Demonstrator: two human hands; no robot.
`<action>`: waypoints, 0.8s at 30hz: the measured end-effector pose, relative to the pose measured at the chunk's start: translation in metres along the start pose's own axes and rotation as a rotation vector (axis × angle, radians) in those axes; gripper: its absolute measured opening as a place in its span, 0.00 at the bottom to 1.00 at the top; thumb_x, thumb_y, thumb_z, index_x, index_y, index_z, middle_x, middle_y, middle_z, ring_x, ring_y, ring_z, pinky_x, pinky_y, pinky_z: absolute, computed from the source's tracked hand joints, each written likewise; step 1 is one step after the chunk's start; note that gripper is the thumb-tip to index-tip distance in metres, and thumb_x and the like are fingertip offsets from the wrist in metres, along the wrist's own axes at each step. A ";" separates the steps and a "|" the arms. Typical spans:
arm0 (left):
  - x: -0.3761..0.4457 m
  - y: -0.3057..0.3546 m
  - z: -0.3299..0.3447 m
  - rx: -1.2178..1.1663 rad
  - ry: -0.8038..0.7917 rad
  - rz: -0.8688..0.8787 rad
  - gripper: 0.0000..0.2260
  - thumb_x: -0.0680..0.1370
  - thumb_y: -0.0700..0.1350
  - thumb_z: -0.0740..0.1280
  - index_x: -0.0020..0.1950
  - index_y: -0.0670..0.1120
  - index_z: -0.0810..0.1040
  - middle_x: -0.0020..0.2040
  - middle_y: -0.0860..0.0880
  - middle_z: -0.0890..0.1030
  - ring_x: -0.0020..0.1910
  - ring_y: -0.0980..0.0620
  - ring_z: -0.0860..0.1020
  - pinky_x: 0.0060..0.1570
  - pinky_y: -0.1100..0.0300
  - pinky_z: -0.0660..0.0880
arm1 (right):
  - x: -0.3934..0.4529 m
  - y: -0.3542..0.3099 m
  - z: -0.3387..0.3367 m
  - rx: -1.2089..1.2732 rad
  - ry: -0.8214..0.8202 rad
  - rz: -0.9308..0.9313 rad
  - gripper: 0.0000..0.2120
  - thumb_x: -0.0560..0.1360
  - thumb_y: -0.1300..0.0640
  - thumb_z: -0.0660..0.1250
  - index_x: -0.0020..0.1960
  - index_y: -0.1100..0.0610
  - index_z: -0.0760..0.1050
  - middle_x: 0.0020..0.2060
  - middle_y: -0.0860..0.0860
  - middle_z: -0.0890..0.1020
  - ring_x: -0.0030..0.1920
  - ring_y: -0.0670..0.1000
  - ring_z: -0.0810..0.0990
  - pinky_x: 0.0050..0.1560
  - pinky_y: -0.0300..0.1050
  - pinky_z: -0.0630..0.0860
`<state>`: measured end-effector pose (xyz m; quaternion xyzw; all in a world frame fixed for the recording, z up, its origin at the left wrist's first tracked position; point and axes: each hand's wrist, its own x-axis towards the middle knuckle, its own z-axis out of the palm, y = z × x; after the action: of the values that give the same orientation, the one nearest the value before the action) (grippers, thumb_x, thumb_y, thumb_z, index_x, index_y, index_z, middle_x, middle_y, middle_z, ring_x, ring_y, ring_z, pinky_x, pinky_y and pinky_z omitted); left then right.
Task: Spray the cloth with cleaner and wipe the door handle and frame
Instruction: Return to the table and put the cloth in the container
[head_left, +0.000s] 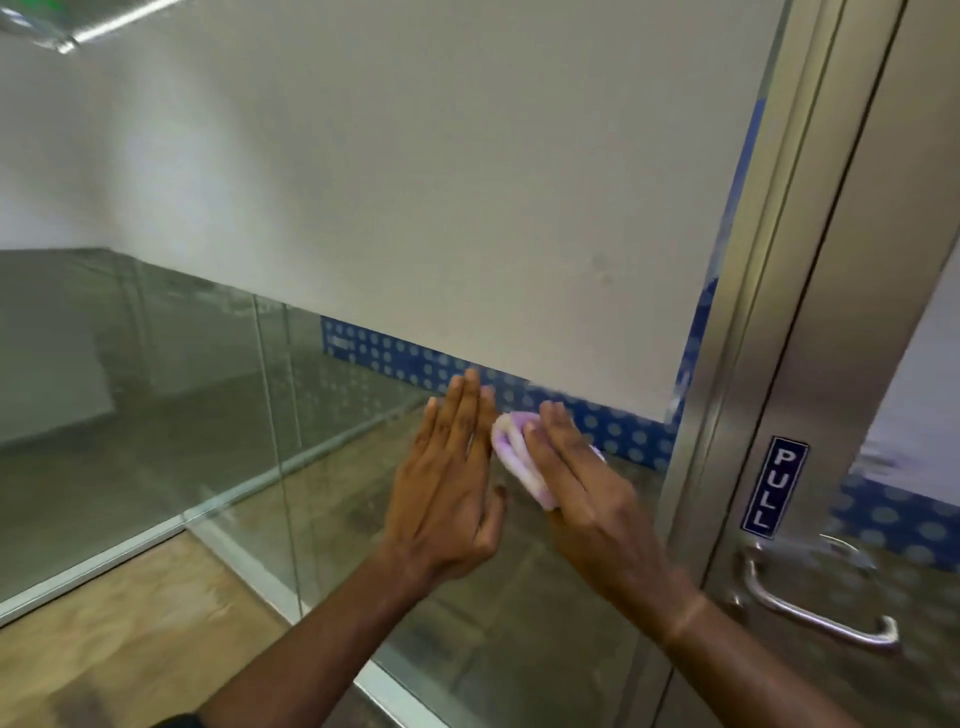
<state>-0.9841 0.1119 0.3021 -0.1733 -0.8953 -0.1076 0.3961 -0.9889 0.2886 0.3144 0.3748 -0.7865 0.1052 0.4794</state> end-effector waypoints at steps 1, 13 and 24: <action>-0.012 -0.003 -0.007 0.039 -0.017 -0.027 0.42 0.69 0.46 0.68 0.78 0.36 0.53 0.80 0.37 0.50 0.80 0.42 0.47 0.78 0.47 0.47 | -0.002 -0.005 0.002 0.020 -0.015 -0.033 0.18 0.83 0.63 0.50 0.67 0.69 0.70 0.65 0.68 0.72 0.66 0.63 0.72 0.53 0.60 0.79; -0.162 0.049 -0.104 0.359 -0.147 -0.490 0.35 0.80 0.62 0.47 0.80 0.41 0.43 0.81 0.41 0.43 0.80 0.48 0.39 0.78 0.50 0.43 | -0.018 -0.105 -0.005 0.430 -0.071 -0.227 0.18 0.78 0.71 0.56 0.66 0.71 0.70 0.66 0.67 0.72 0.67 0.63 0.72 0.58 0.60 0.76; -0.313 0.125 -0.230 0.650 -0.137 -0.933 0.38 0.80 0.64 0.49 0.80 0.41 0.42 0.80 0.41 0.41 0.79 0.48 0.38 0.77 0.55 0.34 | -0.051 -0.279 -0.032 0.921 -0.097 -0.454 0.33 0.67 0.72 0.73 0.70 0.67 0.67 0.69 0.62 0.71 0.70 0.58 0.70 0.68 0.52 0.69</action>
<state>-0.5841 0.0799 0.2274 0.3642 -0.8878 0.0212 0.2806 -0.7608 0.1360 0.2342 0.7127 -0.5788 0.3164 0.2385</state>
